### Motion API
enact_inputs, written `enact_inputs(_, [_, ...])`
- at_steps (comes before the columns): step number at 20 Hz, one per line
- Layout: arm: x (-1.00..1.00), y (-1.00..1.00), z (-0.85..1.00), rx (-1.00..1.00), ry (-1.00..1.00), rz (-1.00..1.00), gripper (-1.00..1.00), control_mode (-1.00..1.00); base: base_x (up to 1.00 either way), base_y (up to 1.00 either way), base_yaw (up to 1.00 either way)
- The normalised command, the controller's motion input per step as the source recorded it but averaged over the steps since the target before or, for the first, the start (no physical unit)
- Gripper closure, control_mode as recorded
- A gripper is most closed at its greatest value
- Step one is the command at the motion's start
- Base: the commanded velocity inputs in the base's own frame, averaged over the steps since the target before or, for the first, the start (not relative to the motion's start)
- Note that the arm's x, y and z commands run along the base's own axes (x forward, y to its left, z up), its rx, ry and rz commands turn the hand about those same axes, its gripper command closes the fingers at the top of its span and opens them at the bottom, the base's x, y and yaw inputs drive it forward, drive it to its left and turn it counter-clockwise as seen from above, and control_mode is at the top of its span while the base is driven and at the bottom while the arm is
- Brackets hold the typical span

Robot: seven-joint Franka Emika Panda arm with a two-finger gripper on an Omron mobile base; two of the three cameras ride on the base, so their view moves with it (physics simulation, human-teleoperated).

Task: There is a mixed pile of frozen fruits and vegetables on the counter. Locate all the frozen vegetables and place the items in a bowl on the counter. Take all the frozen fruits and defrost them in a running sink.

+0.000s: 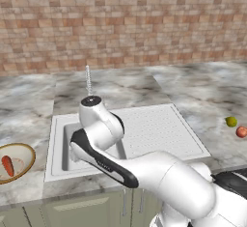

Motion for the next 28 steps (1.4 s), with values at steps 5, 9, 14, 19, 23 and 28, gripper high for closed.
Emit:
enact_inputs(5, [0.32, 1.00, 0.20, 0.00, 0.00, 0.07, 1.00, -1.00, 0.00, 0.00, 0.00])
enact_inputs(9, [0.30, 1.00, 0.20, -0.01, 0.00, 0.07, 1.00, -1.00, 0.00, 0.00, 0.00])
enact_inputs(14, [0.23, 1.00, 0.11, 0.00, 0.00, 0.07, 1.00, -1.00, 0.00, 0.00, 0.00])
enact_inputs(19, [0.10, 1.00, 0.00, 0.00, 0.00, 0.08, 1.00, -1.00, 0.00, 0.00, 0.00])
enact_inputs(23, [0.32, 0.99, -0.03, 0.00, 0.01, 0.01, 1.00, -1.00, 0.00, 0.00, 0.00])
enact_inputs(28, [0.20, 0.67, -0.11, 0.00, 0.05, 0.00, 1.00, -1.00, 0.00, 0.00, 0.00])
